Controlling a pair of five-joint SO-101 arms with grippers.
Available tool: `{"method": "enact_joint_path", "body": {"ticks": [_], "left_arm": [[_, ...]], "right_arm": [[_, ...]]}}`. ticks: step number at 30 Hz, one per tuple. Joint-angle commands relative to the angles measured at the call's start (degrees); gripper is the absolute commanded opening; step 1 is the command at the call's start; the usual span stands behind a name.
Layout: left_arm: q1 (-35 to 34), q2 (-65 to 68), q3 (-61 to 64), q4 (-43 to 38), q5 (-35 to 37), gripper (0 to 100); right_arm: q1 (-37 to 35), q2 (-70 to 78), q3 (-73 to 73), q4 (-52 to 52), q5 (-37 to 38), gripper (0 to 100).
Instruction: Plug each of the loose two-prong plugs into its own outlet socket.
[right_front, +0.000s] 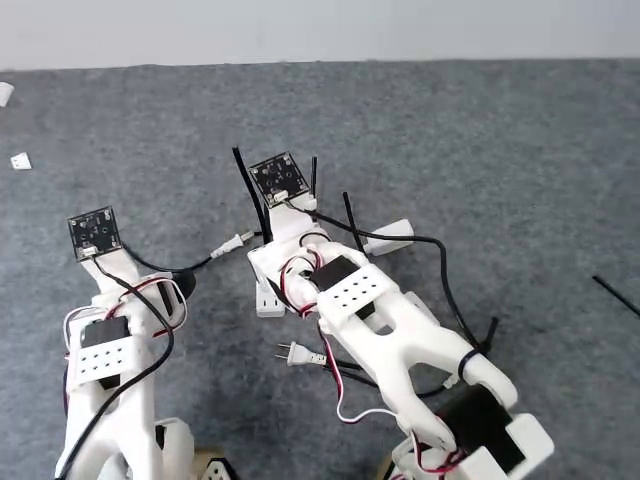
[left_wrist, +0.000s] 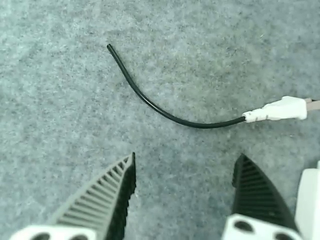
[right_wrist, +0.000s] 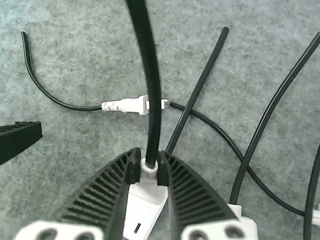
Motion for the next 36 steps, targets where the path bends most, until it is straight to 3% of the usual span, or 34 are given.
{"method": "enact_joint_path", "body": {"ticks": [1, 19, 26, 36], "left_arm": [[-0.35, -1.32, -0.48, -1.23, -0.62, 29], [-0.35, -1.32, -0.48, -1.23, -0.62, 29], [-0.35, -1.32, -0.48, -1.23, -0.62, 29], [-0.44, -1.32, -0.4, -1.23, -0.62, 29]], "right_arm": [[0.75, -1.63, -0.35, -1.19, 1.05, 0.8], [-1.98, -2.15, 4.84, -0.75, 4.13, 0.8], [-4.97, -9.71, 11.08, 2.77, 7.38, 0.8], [-5.23, 0.4, 2.9, 9.63, 8.26, 0.8]]}}
